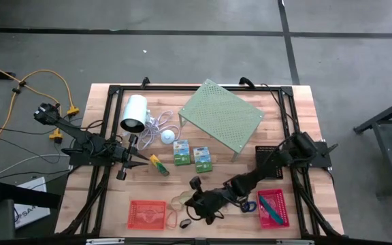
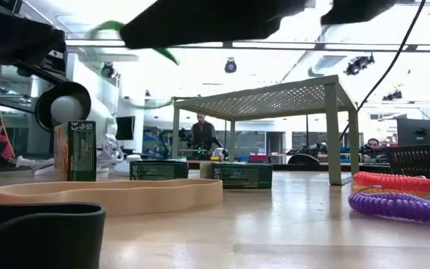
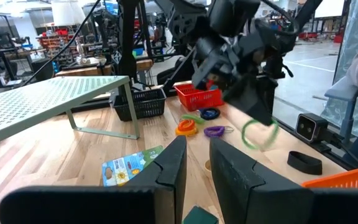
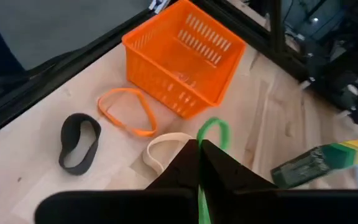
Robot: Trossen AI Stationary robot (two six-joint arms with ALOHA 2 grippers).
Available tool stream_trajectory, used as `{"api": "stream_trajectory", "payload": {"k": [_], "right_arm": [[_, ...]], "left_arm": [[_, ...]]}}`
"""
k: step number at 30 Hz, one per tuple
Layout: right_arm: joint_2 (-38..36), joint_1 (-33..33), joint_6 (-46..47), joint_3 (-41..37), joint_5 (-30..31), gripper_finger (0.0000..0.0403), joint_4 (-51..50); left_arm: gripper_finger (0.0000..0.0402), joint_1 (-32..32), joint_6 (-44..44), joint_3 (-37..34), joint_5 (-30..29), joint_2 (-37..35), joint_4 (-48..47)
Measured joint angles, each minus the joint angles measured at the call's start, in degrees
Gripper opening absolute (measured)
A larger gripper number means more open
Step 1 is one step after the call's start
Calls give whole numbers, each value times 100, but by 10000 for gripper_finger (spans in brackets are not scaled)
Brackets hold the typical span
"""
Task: Pick & Place Office Desk Supplies
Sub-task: Put the green rubber band into the red bin
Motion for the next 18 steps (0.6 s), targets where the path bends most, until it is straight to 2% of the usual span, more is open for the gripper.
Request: {"api": "stream_trajectory", "payload": {"k": [6, 14, 18], "right_arm": [[-117, 266, 199, -1, 586, 2, -390], [-581, 833, 1984, 0, 1812, 2, -1994], [-811, 1197, 3204, 0, 2105, 2, -2915]], "left_arm": [[65, 1, 0, 0, 1, 0, -1], [65, 1, 0, 0, 1, 0, 1], [65, -1, 0, 0, 0, 0, 1]]}}
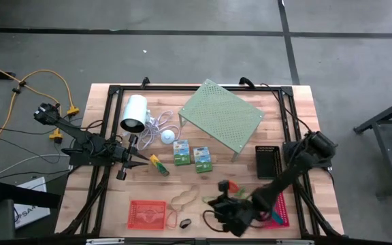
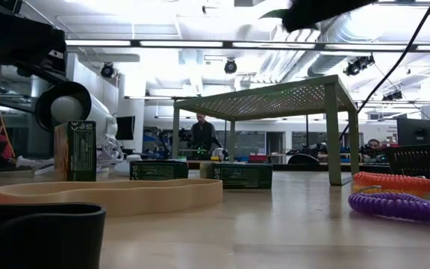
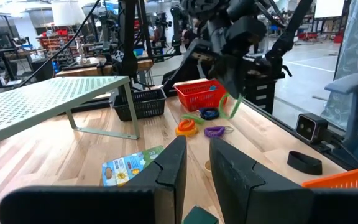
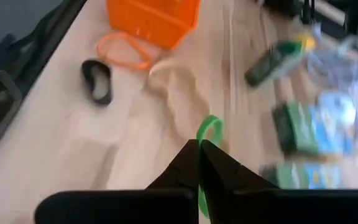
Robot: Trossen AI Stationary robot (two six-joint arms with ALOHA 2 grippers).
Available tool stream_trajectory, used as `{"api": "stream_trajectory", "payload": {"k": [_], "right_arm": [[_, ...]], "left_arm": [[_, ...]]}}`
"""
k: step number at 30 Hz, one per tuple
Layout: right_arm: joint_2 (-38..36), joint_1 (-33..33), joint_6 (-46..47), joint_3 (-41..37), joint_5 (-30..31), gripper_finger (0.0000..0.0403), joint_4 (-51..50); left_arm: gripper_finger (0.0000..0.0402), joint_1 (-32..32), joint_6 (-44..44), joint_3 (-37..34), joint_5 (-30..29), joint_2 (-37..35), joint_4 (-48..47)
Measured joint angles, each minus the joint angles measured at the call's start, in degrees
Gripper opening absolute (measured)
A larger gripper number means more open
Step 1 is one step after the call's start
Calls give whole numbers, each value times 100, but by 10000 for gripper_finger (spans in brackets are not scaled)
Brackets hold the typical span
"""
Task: Pick & Place Office Desk Supplies
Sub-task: Put the green rubber band into the red bin
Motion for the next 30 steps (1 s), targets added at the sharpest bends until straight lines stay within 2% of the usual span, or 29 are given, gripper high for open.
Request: {"api": "stream_trajectory", "payload": {"k": [13, 20, 23, 30], "right_arm": [[-100, 1219, 4349, 0, 510, 2, -2644], [-394, 1796, 6337, 0, 498, 2, -4124], [-569, 1955, 6933, 0, 333, 2, -4614], [-701, 2250, 8011, 0, -471, 2, -5248]], "left_arm": [[65, 1, 0, 0, 0, 0, -1], [65, 1, 0, 0, 1, 0, 0], [65, 2, 0, 0, 0, 0, 0], [65, 2, 0, 0, 1, 0, 0]]}}
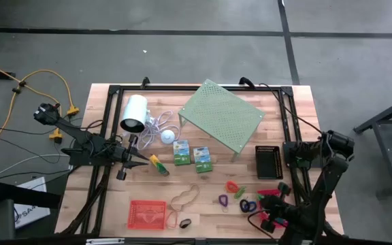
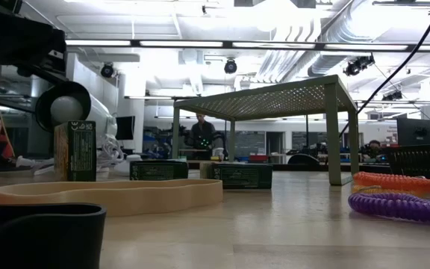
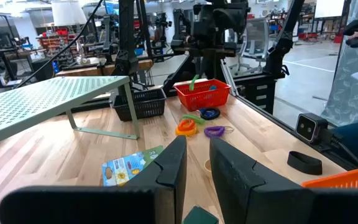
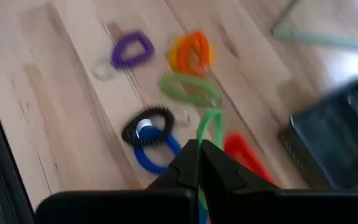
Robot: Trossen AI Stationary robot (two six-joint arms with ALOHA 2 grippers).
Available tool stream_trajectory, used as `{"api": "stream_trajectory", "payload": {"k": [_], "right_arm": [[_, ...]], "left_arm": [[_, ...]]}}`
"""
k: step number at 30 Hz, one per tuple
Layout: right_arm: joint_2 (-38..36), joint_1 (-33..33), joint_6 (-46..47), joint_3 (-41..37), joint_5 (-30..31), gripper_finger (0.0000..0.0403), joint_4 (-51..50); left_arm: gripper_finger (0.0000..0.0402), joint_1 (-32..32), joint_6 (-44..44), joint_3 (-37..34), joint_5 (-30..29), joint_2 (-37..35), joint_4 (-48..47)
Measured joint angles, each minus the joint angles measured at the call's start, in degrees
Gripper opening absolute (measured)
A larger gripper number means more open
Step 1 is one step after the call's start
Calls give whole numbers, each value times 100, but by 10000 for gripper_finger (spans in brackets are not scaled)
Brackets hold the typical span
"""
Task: Pick & Place Office Desk Supplies
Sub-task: Put the green rubber band into the red bin
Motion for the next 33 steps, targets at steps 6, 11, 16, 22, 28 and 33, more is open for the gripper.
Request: {"api": "stream_trajectory", "payload": {"k": [6, 11, 16, 22, 28, 33], "right_arm": [[19, 86, 768, 0, -768, 2, 75], [55, 81, 1306, 0, -1577, 2, 217], [55, 59, 1547, 0, -1893, 2, 258], [55, 59, 1566, 0, -1897, 2, 272], [57, 59, 1568, 0, -1886, 2, 271], [59, 59, 1562, 0, -1881, 9, 271]], "left_arm": [[65, -1, 0, 0, 0, 0, 0], [65, -1, 0, 0, 0, 0, -1], [65, -1, 0, 0, -1, 0, 0], [65, 0, 0, 0, 0, 0, -1], [65, 0, 0, 0, -1, 0, 0], [65, 0, 0, 0, -1, 0, 0]]}}
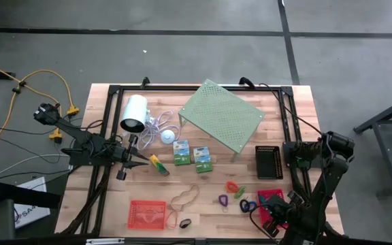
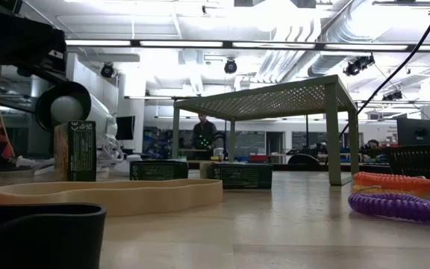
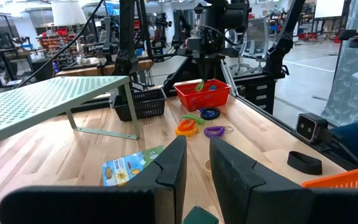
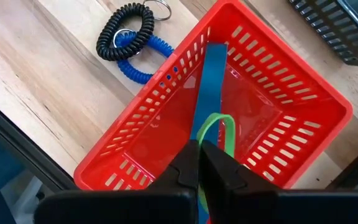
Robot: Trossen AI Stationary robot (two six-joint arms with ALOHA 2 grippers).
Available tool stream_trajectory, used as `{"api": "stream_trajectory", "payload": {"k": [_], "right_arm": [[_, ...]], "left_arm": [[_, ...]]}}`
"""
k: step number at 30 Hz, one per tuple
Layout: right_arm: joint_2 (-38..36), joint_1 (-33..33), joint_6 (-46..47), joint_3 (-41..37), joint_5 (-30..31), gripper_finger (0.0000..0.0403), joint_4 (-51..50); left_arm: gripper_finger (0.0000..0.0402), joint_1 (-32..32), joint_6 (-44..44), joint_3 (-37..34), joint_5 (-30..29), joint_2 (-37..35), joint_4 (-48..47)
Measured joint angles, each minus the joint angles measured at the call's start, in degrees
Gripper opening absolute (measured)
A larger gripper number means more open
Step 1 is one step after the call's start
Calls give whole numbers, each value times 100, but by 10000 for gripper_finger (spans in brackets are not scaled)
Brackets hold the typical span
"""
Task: Pick & Place Office Desk Supplies
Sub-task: Put the green rubber band into the red bin, then put the light brown rubber band into the red bin
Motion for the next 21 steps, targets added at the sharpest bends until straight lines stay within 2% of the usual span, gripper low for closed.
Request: {"api": "stream_trajectory", "payload": {"k": [11, 21], "right_arm": [[2, 0, -6, 0, 0, 83, -2], [2, -37, -62, 0, 516, 94, 0]], "left_arm": [[65, -1, 0, 0, 0, 0, -1], [65, 0, 0, 0, 0, 0, 0]]}}
